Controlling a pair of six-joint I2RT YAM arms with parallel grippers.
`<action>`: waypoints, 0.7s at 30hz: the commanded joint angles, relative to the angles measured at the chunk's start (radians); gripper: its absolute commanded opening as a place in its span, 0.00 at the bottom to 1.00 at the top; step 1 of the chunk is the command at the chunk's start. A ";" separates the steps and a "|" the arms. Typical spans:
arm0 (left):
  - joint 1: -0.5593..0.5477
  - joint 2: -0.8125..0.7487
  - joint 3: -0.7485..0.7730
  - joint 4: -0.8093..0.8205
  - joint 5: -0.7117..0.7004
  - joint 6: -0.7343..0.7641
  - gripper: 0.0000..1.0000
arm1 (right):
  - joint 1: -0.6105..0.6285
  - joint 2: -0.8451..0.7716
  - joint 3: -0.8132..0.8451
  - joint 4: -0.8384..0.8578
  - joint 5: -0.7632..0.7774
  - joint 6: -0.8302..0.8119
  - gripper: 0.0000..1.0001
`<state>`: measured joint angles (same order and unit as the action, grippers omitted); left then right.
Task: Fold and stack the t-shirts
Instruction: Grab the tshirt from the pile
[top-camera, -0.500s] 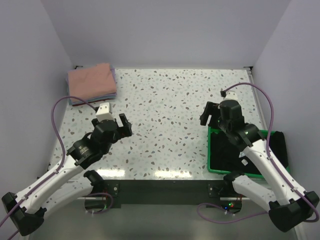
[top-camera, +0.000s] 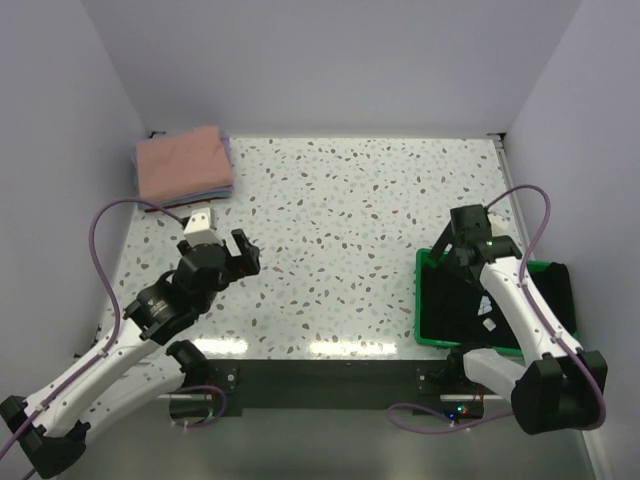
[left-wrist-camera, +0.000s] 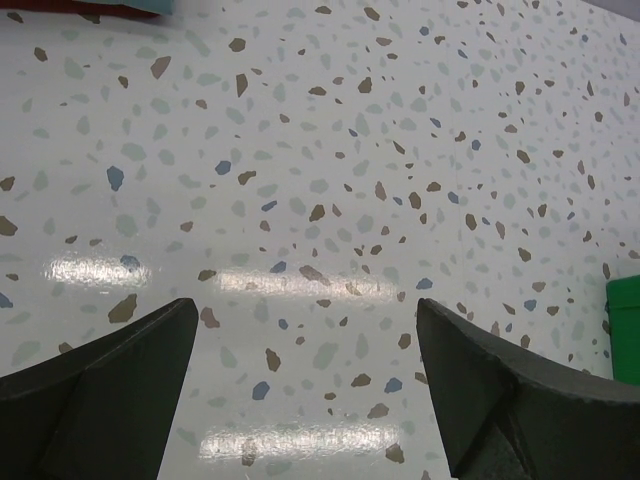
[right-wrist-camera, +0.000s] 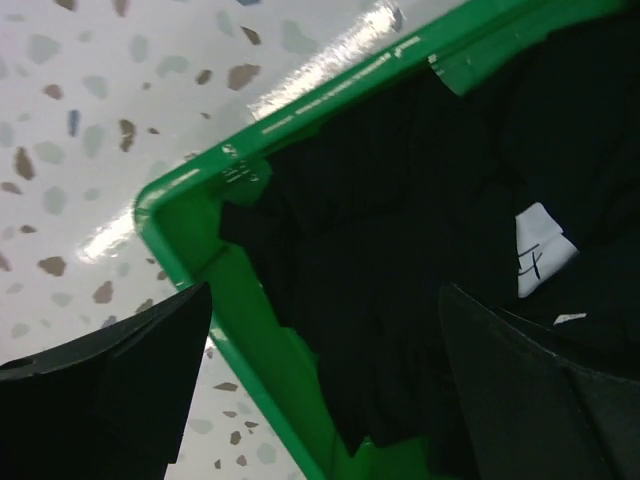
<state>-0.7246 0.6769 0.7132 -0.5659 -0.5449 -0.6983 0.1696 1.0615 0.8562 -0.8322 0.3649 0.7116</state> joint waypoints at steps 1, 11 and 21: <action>0.005 -0.036 -0.014 -0.032 -0.009 -0.035 0.96 | -0.039 0.035 -0.014 -0.056 -0.014 0.060 0.99; 0.005 -0.059 -0.032 -0.058 -0.015 -0.056 0.96 | -0.071 0.054 -0.138 0.019 -0.070 0.137 0.99; 0.007 -0.042 -0.034 -0.058 -0.009 -0.059 0.96 | -0.074 0.159 -0.217 0.163 -0.107 0.146 0.97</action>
<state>-0.7246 0.6319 0.6804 -0.6239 -0.5461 -0.7414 0.0978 1.1881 0.6479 -0.7525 0.2691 0.8333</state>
